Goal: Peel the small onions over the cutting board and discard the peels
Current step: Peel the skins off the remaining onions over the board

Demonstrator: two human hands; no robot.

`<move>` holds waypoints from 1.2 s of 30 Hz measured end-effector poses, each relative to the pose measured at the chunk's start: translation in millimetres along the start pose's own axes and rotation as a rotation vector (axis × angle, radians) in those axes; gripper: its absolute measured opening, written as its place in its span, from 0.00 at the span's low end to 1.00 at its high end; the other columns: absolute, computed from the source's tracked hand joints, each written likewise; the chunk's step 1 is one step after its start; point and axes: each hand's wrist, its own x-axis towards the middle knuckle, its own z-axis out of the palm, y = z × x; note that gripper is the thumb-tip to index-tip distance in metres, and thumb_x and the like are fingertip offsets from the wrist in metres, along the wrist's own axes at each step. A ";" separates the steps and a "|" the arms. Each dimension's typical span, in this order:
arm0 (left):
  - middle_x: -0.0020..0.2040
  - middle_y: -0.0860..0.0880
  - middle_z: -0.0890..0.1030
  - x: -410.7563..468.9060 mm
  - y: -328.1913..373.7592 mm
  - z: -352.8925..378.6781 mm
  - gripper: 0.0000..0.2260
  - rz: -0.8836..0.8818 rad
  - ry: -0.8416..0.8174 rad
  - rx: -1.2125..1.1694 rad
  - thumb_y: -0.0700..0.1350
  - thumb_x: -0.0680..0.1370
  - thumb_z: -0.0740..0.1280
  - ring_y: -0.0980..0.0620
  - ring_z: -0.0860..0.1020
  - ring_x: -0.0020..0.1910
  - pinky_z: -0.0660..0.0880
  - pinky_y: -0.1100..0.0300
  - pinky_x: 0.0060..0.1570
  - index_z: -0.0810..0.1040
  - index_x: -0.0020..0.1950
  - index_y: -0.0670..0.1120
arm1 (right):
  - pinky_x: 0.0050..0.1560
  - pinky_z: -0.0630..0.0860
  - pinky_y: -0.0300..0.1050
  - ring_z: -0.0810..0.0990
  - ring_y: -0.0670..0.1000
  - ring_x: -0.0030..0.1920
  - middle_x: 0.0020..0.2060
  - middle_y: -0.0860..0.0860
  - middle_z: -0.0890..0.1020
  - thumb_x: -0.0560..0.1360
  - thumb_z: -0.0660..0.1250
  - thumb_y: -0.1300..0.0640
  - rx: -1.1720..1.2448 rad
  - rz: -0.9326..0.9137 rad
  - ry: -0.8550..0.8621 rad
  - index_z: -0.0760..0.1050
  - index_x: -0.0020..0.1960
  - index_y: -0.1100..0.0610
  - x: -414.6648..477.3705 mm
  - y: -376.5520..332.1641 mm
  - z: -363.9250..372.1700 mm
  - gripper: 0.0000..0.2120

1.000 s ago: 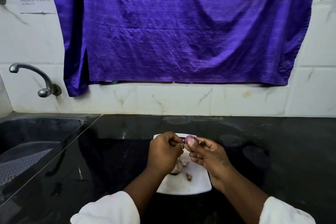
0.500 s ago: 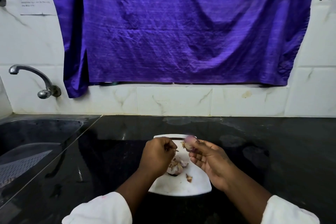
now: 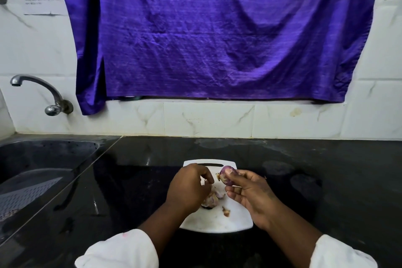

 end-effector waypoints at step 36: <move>0.49 0.53 0.84 0.6 8.5 1.2 0.08 0.106 0.114 -0.639 0.41 0.79 0.73 0.51 0.83 0.48 0.83 0.49 0.46 0.83 0.49 0.55 | 0.52 0.84 0.50 0.86 0.57 0.54 0.56 0.57 0.86 0.73 0.76 0.65 -0.014 -0.202 -0.203 0.83 0.60 0.53 0.2 -1.9 -1.5 0.17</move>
